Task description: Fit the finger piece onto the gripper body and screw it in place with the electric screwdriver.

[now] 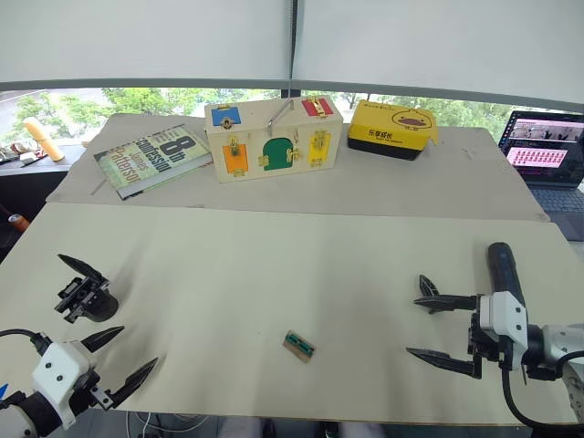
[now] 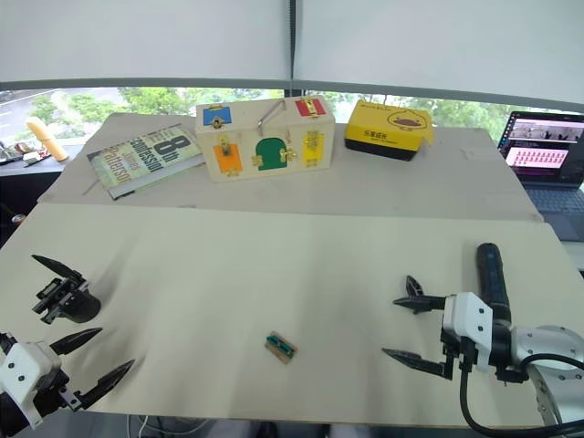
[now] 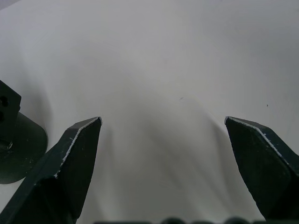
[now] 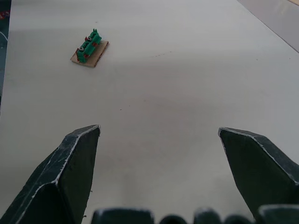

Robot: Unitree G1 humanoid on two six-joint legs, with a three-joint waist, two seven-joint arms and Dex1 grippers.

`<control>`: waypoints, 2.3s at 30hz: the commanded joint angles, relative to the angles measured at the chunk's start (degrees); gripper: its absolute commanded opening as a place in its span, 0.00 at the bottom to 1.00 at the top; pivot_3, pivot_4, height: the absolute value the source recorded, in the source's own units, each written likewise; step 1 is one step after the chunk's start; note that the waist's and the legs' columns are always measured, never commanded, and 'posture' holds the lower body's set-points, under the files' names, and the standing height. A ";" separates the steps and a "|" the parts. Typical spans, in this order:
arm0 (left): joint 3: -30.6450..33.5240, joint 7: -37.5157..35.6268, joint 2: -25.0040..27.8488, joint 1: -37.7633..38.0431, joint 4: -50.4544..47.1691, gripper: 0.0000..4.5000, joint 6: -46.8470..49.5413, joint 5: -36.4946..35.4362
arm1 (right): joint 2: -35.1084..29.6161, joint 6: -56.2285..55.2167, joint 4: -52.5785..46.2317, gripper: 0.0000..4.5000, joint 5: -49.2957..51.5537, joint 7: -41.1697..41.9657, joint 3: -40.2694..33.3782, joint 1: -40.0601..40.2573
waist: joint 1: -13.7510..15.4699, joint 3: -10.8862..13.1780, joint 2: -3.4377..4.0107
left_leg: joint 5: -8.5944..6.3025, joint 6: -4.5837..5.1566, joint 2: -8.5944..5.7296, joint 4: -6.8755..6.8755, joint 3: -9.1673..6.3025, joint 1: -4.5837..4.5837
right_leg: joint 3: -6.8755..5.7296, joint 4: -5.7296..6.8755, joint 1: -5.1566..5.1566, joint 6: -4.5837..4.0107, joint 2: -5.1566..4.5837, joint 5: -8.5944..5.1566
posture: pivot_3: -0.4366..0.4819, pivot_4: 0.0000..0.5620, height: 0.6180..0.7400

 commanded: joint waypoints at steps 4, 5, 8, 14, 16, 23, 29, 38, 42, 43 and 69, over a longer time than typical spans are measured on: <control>3.76 -0.16 -2.74 2.25 -3.33 0.99 3.29 -9.97 | 3.36 1.74 -3.27 1.00 5.48 -1.37 3.36 -6.37 | -0.46 0.00 -0.02 | 0.01 -0.02 0.02 0.00 0.01 0.03 | 0.07 0.02 0.00 -0.01 0.00 0.01 | 0.48 0.27 1.00; 4.17 0.23 -3.39 2.81 -3.45 0.99 3.62 -10.59 | 4.12 2.01 -3.72 1.00 6.66 -1.29 3.72 -7.16 | -0.55 0.01 -0.02 | 0.01 -0.03 0.02 0.00 0.01 0.04 | 0.10 0.02 0.00 -0.01 -0.01 0.01 | 0.48 0.27 1.00; 5.98 2.84 -7.24 5.61 -4.05 0.99 3.27 -11.43 | 7.58 2.72 -5.51 1.00 12.12 -0.75 4.88 -9.69 | -0.30 0.02 0.01 | 0.01 -0.05 0.04 -0.02 -0.02 0.02 | 0.19 0.01 -0.03 -0.01 -0.01 0.00 | 0.48 0.27 1.00; 9.30 6.37 -16.76 12.07 -1.50 0.99 0.43 -12.04 | 12.95 -0.71 -6.52 1.00 13.59 0.10 7.57 -13.10 | -0.11 0.01 -0.10 | -0.09 0.07 0.01 0.01 -0.02 0.00 | 0.09 -0.07 0.00 0.04 0.00 -0.04 | 0.48 0.27 1.00; 9.90 8.54 -19.74 12.66 -0.44 0.99 -0.60 -12.23 | 14.64 -2.21 -6.60 1.00 13.32 0.80 8.63 -13.93 | 0.02 0.01 -0.09 | -0.22 0.21 -0.02 0.04 0.00 -0.01 | 0.02 -0.07 0.00 0.08 -0.04 -0.07 | 0.48 0.27 1.00; 10.40 18.51 -22.90 7.26 -2.30 0.99 0.14 -12.44 | 16.38 -2.63 -7.30 1.00 14.21 3.03 11.97 -15.01 | 0.47 0.02 -0.11 | -0.44 0.59 -0.04 0.17 -0.03 -0.02 | -0.03 -0.01 0.04 0.10 -0.08 -0.09 | 0.48 0.27 1.00; 7.96 26.66 -19.94 -0.16 -1.28 0.99 4.26 -7.69 | 17.61 -3.05 -5.02 1.00 12.73 2.62 13.87 -17.51 | -0.06 0.00 -0.13 | -0.27 0.27 -0.04 0.28 -0.03 -0.01 | -0.04 0.04 0.09 0.13 -0.04 -0.04 | 0.48 0.27 1.00; 3.67 29.68 -16.36 -8.98 5.22 0.99 5.57 -3.23 | 17.63 -2.70 -6.23 1.00 11.21 0.37 14.67 -18.43 | -0.23 -0.02 -0.10 | -0.24 0.18 -0.06 0.31 0.01 0.00 | -0.09 0.06 0.11 0.17 0.13 -0.02 | 0.48 0.27 1.00; 1.94 28.85 -14.10 -13.22 8.49 0.99 4.80 -1.97 | 17.16 -2.78 -6.94 1.00 11.19 -0.32 14.51 -18.16 | -0.18 -0.02 -0.08 | -0.19 0.08 -0.05 0.31 0.01 0.02 | -0.12 0.10 0.11 0.16 0.13 -0.02 | 0.48 0.27 1.00; 1.58 28.95 -13.63 -14.27 9.23 0.99 4.90 -1.62 | 17.04 -2.87 -7.00 1.00 11.20 -0.36 14.42 -18.08 | -0.18 -0.02 -0.08 | -0.19 0.07 -0.06 0.31 0.01 0.02 | -0.12 0.11 0.12 0.16 0.13 -0.01 | 0.48 0.27 1.00; -8.44 23.13 -13.48 -22.89 5.00 0.51 -1.16 -1.33 | 14.29 -3.41 -8.17 1.00 11.95 -1.15 11.25 -13.73 | 0.60 -0.23 0.34 | -0.06 -0.15 -0.08 0.20 -0.02 0.04 | -0.20 0.11 0.13 0.12 -0.01 0.10 | 0.48 0.27 1.00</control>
